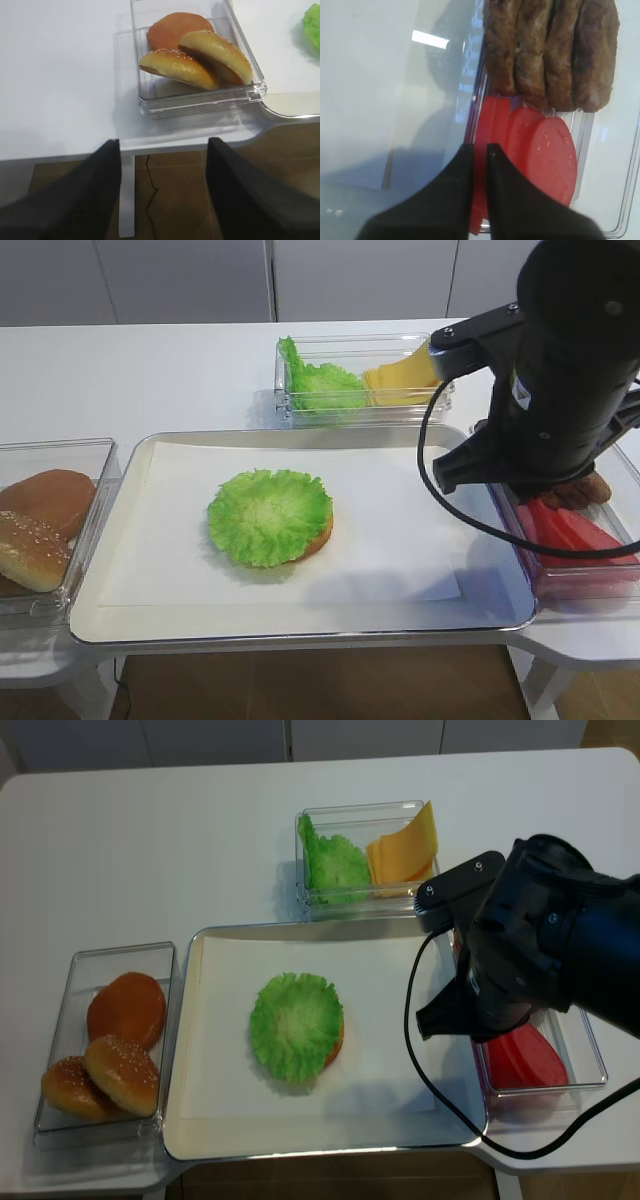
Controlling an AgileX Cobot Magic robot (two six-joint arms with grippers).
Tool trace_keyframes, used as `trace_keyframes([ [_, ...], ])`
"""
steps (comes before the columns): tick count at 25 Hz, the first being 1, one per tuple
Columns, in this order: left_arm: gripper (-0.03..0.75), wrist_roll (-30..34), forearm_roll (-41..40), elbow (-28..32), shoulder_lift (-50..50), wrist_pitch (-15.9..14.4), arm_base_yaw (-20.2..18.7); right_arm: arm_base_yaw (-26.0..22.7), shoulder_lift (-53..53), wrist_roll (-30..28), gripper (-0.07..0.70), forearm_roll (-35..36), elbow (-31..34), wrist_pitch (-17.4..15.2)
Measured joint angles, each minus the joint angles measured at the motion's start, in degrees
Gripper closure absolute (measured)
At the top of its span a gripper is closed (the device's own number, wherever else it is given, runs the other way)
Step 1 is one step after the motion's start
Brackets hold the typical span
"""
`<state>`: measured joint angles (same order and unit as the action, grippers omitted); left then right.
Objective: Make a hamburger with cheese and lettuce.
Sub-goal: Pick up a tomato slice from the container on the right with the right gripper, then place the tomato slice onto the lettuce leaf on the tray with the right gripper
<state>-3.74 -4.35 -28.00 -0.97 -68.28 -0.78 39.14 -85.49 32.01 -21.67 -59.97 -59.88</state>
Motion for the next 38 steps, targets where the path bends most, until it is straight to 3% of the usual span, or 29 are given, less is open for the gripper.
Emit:
trace_keyframes([
  [28, 0.312, 0.00, 0.00, 0.00, 0.00, 0.00, 0.00, 0.00, 12.08, 2.61, 0.573, 0.18, -0.13, -0.27],
  [38, 0.312, 0.00, 0.00, 0.00, 0.00, 0.00, 0.00, 0.00, 12.92, 1.83, 0.573, 1.90, -7.54, -3.13],
])
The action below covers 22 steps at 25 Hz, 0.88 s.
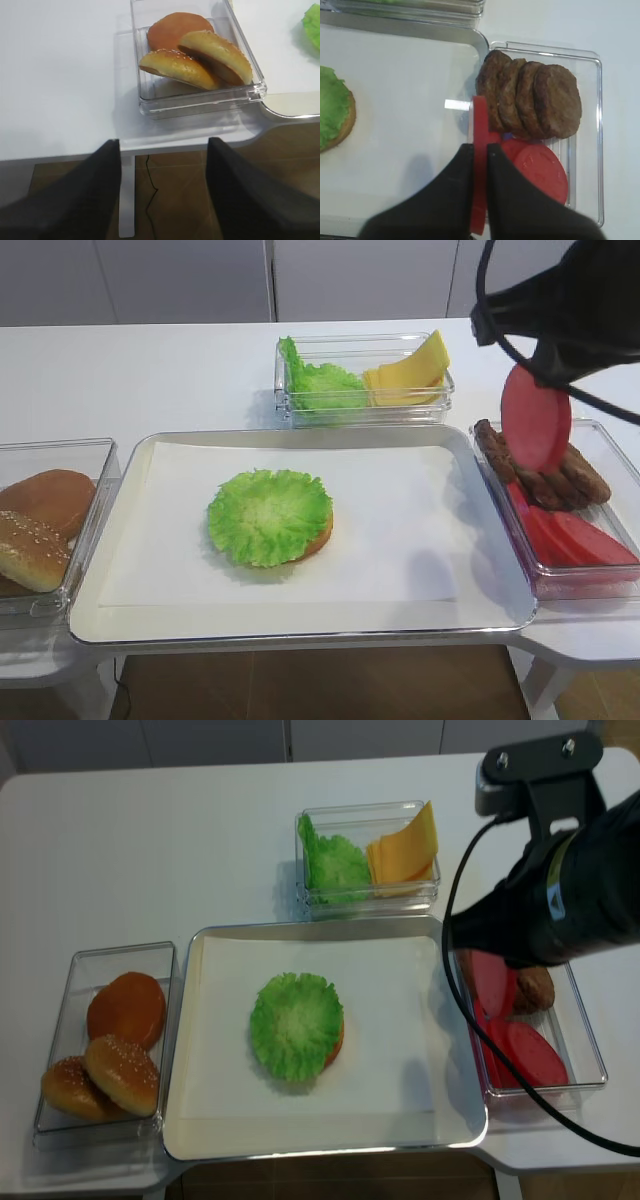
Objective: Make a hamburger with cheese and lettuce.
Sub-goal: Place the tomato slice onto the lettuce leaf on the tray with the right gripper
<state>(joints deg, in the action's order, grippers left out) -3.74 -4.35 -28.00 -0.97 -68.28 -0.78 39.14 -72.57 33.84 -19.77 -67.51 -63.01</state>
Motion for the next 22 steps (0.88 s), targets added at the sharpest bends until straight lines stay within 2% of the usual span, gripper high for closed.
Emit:
trace_keyframes([
  [6, 0.312, 0.00, 0.00, 0.00, 0.00, 0.00, 0.00, 0.55, 0.00, -0.83, 0.573, 0.61, -2.10, -0.27],
  [15, 0.312, 0.00, 0.00, 0.00, 0.00, 0.09, 0.00, 7.86, -3.87, -0.58, 0.573, -0.73, -2.76, 0.67],
  [22, 0.312, 0.00, 0.00, 0.00, 0.00, 0.09, 0.00, 11.98, -11.97, -1.29, 0.573, -1.53, -10.18, 1.08],
])
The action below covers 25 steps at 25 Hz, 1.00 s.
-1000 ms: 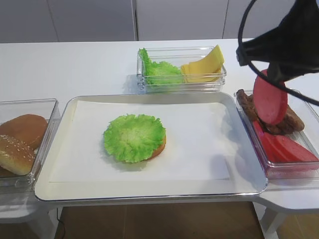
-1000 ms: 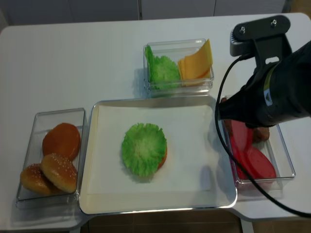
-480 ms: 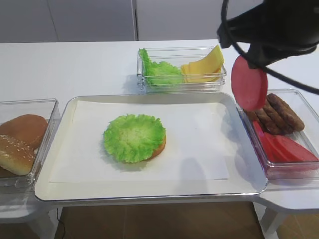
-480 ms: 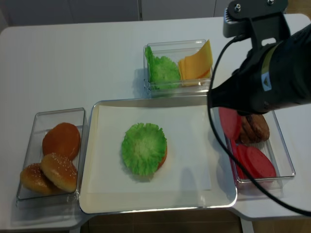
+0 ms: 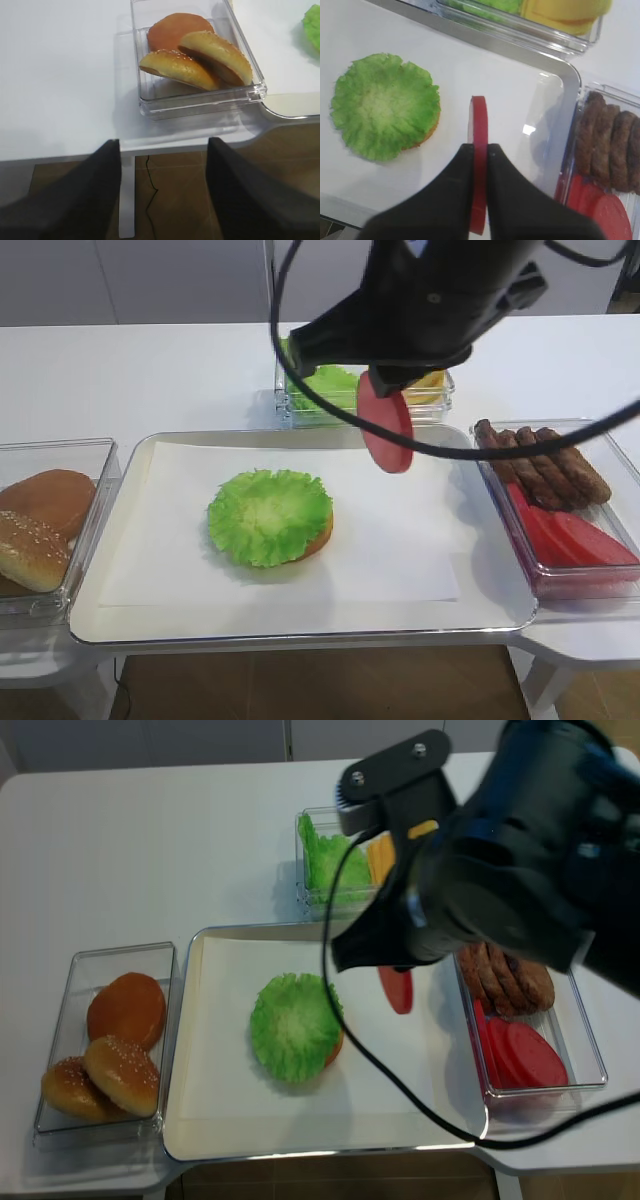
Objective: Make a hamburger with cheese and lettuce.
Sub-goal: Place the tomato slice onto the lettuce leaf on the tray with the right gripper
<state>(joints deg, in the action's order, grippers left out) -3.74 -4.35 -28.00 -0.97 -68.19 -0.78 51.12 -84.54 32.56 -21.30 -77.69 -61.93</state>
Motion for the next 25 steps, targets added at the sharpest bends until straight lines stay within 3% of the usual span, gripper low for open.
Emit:
trace_keyframes([
  [11, 0.312, 0.00, 0.00, 0.00, 0.00, 0.00, 0.00, 2.43, -14.61, -4.41, 0.573, -2.34, -10.47, -0.81],
  [16, 0.312, 0.00, 0.00, 0.00, 0.00, 0.04, 0.00, 2.77, -17.48, -5.43, 0.573, -2.73, -10.97, -1.28],
  [25, 0.312, 0.00, 0.00, 0.00, 0.00, 0.04, 0.00, 3.46, -17.90, -5.46, 0.573, -3.42, -10.97, 1.29],
])
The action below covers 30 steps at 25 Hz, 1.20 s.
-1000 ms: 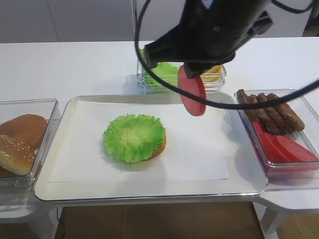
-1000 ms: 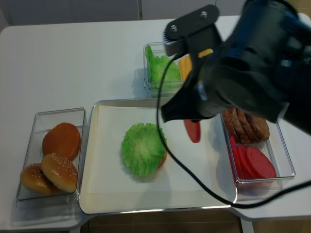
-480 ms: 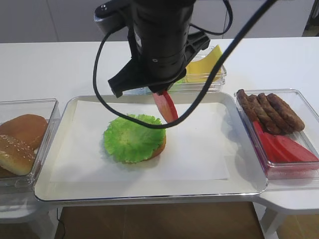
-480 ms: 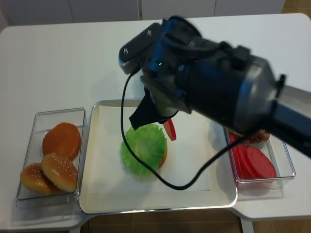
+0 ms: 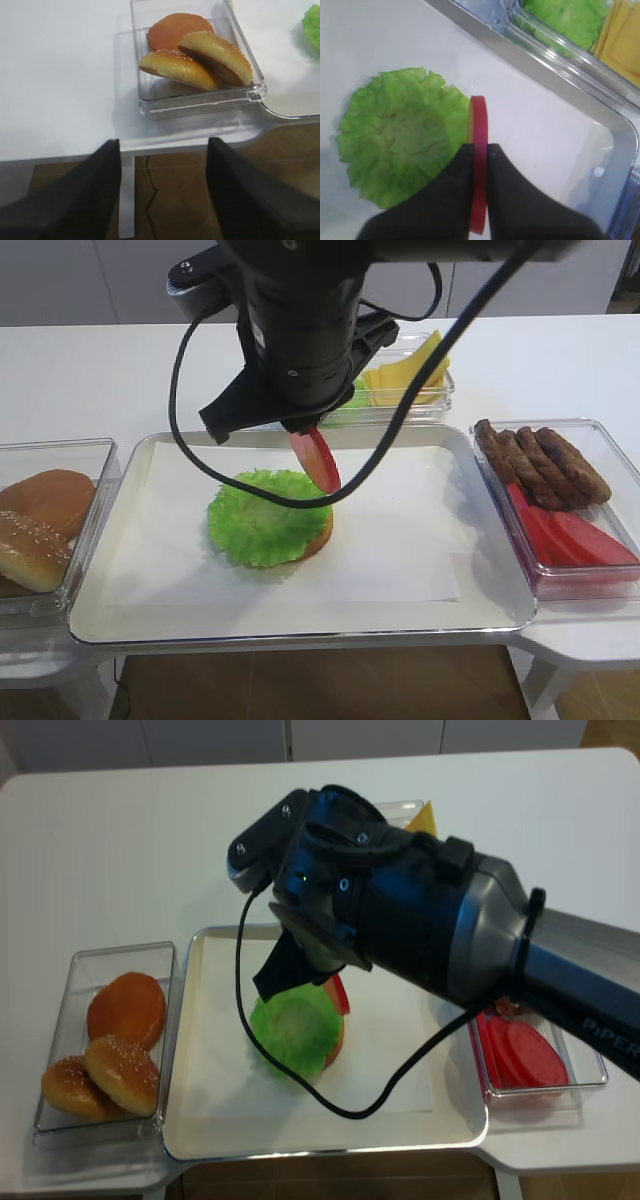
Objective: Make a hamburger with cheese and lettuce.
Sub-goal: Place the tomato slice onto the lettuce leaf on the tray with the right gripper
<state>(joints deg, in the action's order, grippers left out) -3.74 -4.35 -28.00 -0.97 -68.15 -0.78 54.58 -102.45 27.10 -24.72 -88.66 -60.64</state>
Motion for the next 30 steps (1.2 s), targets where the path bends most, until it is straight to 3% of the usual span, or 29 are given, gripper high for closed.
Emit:
trace_keyframes([
  [30, 0.312, 0.00, 0.00, 0.00, 0.00, 0.00, 0.00, 0.00, -4.04, -1.47, 0.574, -1.24, 0.00, 1.92],
])
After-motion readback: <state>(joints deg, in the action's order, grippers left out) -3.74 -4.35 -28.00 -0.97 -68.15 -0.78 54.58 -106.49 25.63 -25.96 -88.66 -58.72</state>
